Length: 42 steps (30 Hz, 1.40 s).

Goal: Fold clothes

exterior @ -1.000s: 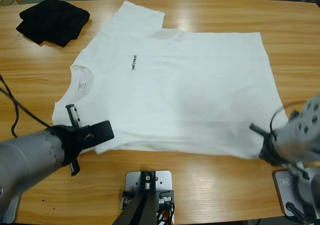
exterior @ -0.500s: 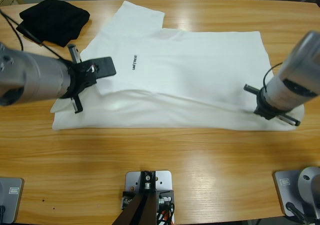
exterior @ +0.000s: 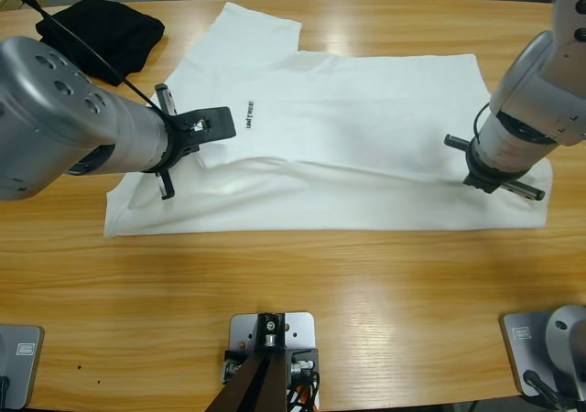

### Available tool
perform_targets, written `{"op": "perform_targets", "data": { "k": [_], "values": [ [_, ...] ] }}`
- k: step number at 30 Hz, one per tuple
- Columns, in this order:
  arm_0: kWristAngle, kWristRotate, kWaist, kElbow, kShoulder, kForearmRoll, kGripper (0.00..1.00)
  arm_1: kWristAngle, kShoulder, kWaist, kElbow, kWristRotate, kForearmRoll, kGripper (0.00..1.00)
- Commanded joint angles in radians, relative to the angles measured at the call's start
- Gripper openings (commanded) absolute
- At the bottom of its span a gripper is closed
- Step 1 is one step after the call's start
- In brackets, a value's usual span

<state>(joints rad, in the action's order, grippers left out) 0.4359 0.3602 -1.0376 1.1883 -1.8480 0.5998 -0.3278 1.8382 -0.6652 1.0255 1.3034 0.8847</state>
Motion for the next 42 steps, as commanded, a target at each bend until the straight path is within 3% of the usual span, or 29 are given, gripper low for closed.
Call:
{"op": "perform_targets", "data": {
  "k": [1,2,5,6,7,8,9,14,16,19,22,26,29,31,33,39,42],
  "values": [
    [-0.011,0.002,0.027,-0.002,-0.062,-0.006,0.0,-0.02,0.028,0.021,0.004,-0.082,-0.058,0.882],
    [-0.011,0.002,0.029,-0.001,-0.064,-0.008,0.0,-0.04,0.008,0.021,0.004,-0.089,-0.058,0.989],
    [-0.017,-0.018,0.044,0.005,-0.073,-0.008,0.0,-0.086,-0.058,0.022,0.005,-0.125,-0.056,1.0],
    [-0.015,-0.055,0.051,0.014,-0.078,-0.009,0.263,-0.095,-0.072,0.023,0.005,-0.138,-0.055,1.0],
    [-0.005,-0.097,0.06,0.028,-0.086,-0.008,0.708,-0.099,-0.086,0.026,0.006,-0.146,-0.054,1.0],
    [0.026,-0.138,0.063,0.036,-0.088,-0.008,0.945,-0.099,-0.099,0.029,0.007,-0.153,-0.048,1.0],
    [0.05,-0.165,0.064,0.04,-0.087,-0.008,0.993,-0.099,-0.115,0.03,0.007,-0.154,-0.038,1.0],
    [0.155,-0.257,0.066,0.046,-0.044,-0.004,1.0,-0.058,-0.165,0.03,0.005,-0.209,-0.003,0.993],
    [0.18,-0.316,0.076,0.047,-0.011,0.005,1.0,-0.037,-0.162,0.03,0.004,-0.255,-0.002,0.903],
    [0.181,-0.405,0.092,0.044,0.024,0.086,0.99,-0.04,-0.188,0.042,-0.041,-0.27,-0.03,0.86],
    [0.177,-0.432,0.087,0.025,0.076,0.156,0.804,-0.031,-0.229,0.114,-0.082,-0.354,-0.104,0.861],
    [0.145,-0.549,-0.018,-0.066,0.175,0.193,0.725,-0.02,-0.235,0.274,-0.081,-0.46,-0.134,0.862],
    [0.084,-0.654,-0.086,-0.108,0.181,0.204,0.724,0.032,-0.21,0.369,-0.074,-0.543,-0.17,0.847],
    [0.041,-0.704,-0.093,-0.114,0.163,0.204,0.724,0.067,-0.178,0.4,-0.074,-0.582,-0.195,0.723],
    [0.019,-0.709,-0.098,-0.109,0.146,0.202,0.724,0.097,-0.143,0.424,-0.078,-0.586,-0.211,0.715],
    [-0.035,-0.728,-0.108,-0.108,0.066,0.19,0.724,0.174,-0.033,0.45,-0.102,-0.59,-0.269,0.521],
    [-0.037,-0.728,-0.108,-0.094,0.037,0.181,0.724,0.196,-0.023,0.455,-0.132,-0.589,-0.308,0.513]
  ]
}}
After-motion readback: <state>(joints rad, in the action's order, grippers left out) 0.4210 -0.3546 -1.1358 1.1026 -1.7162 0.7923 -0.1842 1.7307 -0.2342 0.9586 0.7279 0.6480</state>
